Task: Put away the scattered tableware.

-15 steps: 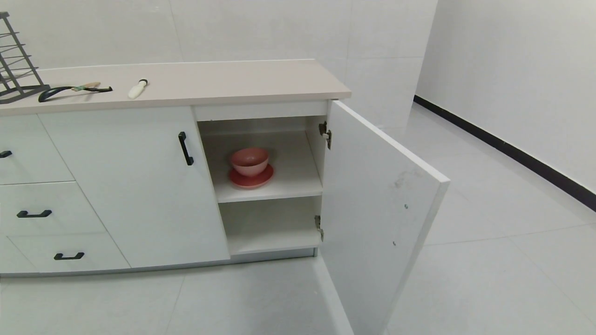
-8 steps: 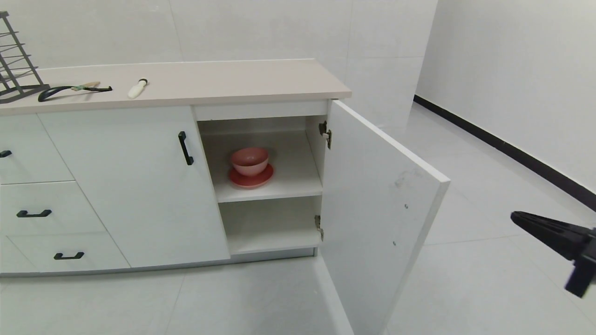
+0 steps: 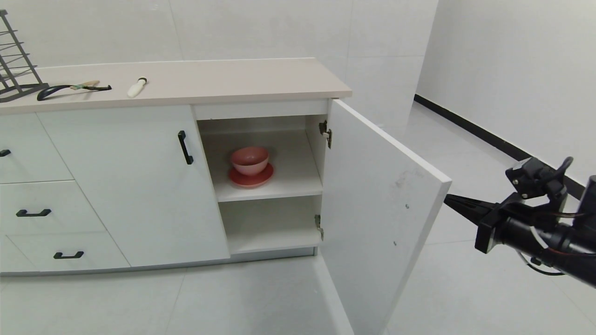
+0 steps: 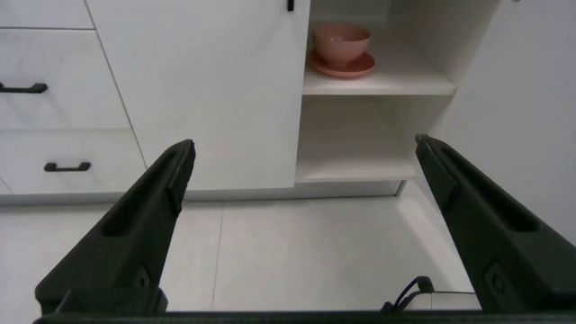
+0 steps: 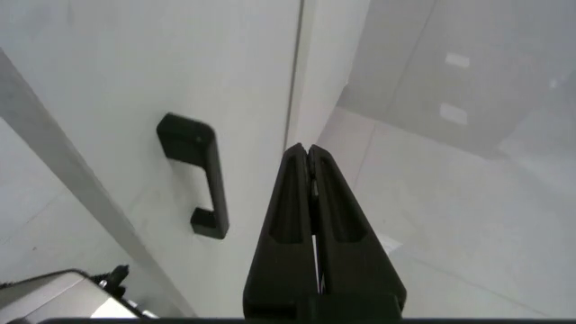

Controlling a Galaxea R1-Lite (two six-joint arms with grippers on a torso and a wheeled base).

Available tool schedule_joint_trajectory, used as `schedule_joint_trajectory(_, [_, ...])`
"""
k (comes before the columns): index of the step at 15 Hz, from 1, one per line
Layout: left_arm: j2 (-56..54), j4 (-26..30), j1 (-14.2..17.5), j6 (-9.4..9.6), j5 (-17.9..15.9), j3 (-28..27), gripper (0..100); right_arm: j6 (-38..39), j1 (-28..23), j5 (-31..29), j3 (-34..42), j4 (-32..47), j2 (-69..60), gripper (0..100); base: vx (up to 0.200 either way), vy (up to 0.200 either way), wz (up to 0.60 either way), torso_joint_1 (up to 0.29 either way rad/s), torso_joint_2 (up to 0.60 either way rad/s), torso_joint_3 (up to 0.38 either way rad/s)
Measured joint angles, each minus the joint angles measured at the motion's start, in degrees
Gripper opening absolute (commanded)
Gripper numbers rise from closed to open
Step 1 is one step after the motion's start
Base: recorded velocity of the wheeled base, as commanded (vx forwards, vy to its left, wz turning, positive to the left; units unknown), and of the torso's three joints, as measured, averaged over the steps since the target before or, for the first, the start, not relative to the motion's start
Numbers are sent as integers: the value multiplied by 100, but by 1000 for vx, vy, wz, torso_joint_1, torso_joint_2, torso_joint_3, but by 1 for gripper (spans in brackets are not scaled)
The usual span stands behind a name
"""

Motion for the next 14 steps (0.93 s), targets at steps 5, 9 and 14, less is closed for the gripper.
schedule_joint_trajectory(5, [0, -6, 0, -4, 9, 5, 100, -16, 194, -27, -88, -293, 243, 0, 0, 0, 0, 0, 0, 0])
schedule_joint_trajectory(9, [0, -9, 0, -20, 11, 5, 100, -16, 360, -27, -157, -329, 273, 0, 0, 0, 0, 0, 0, 0])
schedule_joint_trajectory(14, [0, -15, 0, -59, 63, 7, 100, -20, 994, -30, -168, -336, 269, 0, 0, 0, 0, 0, 0, 0])
